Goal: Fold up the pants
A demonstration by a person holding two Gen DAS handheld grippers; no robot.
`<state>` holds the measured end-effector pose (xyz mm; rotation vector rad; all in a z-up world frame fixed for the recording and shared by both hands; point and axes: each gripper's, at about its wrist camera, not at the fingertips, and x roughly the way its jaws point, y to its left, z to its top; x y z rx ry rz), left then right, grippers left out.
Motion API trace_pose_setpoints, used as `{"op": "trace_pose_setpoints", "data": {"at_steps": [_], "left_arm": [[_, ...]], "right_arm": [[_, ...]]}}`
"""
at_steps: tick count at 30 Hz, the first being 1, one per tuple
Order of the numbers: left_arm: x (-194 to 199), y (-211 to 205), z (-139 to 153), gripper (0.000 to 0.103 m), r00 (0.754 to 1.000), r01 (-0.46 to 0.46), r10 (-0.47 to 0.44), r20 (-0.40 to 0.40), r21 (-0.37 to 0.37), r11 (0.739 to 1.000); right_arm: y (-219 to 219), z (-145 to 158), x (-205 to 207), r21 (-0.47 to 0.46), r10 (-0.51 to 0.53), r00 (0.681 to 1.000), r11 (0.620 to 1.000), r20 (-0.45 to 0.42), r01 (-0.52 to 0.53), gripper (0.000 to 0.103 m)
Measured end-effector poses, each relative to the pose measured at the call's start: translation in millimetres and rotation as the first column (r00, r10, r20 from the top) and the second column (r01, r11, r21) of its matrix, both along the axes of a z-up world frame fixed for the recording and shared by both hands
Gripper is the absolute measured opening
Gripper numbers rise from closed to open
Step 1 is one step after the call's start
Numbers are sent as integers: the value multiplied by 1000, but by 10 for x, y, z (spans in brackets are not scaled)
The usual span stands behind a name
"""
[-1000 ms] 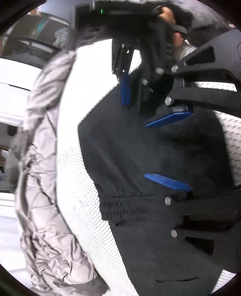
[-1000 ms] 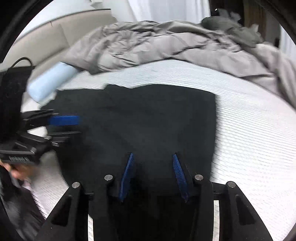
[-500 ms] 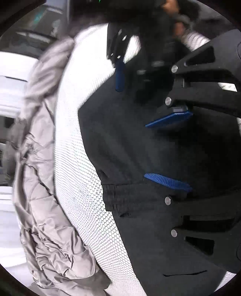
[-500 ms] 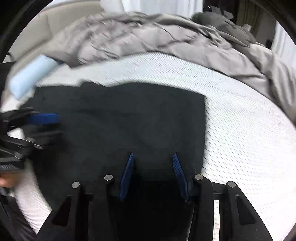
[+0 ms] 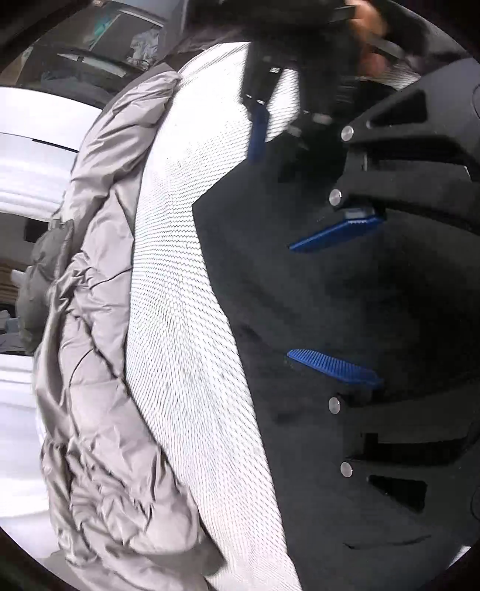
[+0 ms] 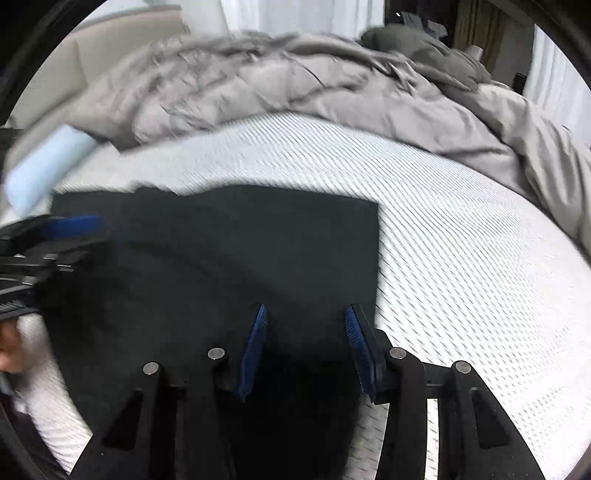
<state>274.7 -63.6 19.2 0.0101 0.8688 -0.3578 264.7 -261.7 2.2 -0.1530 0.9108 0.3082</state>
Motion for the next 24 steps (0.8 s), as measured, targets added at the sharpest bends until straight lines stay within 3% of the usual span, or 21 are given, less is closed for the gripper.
{"op": "trace_pose_setpoints", "data": {"at_steps": [2, 4, 5, 8, 10, 12, 14, 16, 18, 20, 22, 24], "left_arm": [[211, -63, -154, 49, 999, -15, 16, -52, 20, 1000], [400, -32, -386, 37, 991, -62, 68, -116, 48, 997], [428, -9, -436, 25, 990, -76, 81, -119, 40, 996], [451, 195, -425, 16, 989, -70, 64, -132, -40, 997], [370, 309, -374, 17, 987, -87, 78, -139, -66, 994], [190, 410, -252, 17, 986, -113, 106, -126, -52, 992], [-33, 476, -98, 18, 991, -111, 105, -81, -73, 991], [-306, 473, 7, 25, 995, -97, 93, -47, -90, 991], [-530, 295, -40, 28, 998, -34, 31, -46, -78, 996], [-625, 53, -196, 31, 996, 63, -64, -62, -5, 998], [-656, -55, -369, 31, 993, 83, -75, -90, 90, 992], [-739, 11, -411, 43, 992, 102, -92, -90, 117, 988]], "right_arm": [[196, 8, 157, 66, 50, 999, 997, 0, -50, 46], [297, -142, 354, 129, 63, 995, 990, -72, -53, 46], [270, -274, 447, 142, 48, 991, 989, -123, -31, 46], [257, -398, 463, 71, 33, 991, 997, -129, -24, 45], [184, -363, 387, -138, -42, 998, 990, -51, 34, 46], [29, -375, 421, -249, -113, 994, 962, 4, 110, 51], [-163, -312, 371, -187, -133, 991, 973, 8, 132, 51], [-302, -173, 252, -95, -138, 990, 986, 5, 138, 51], [-289, -1, 81, -21, -105, 993, 994, 46, 106, 51], [-162, 71, -32, 58, -29, 999, 998, 28, 28, 51], [75, 9, -162, 115, 102, 995, 988, -19, -99, 51], [255, -177, -237, 62, 179, 981, 983, -81, -174, 51]]}}
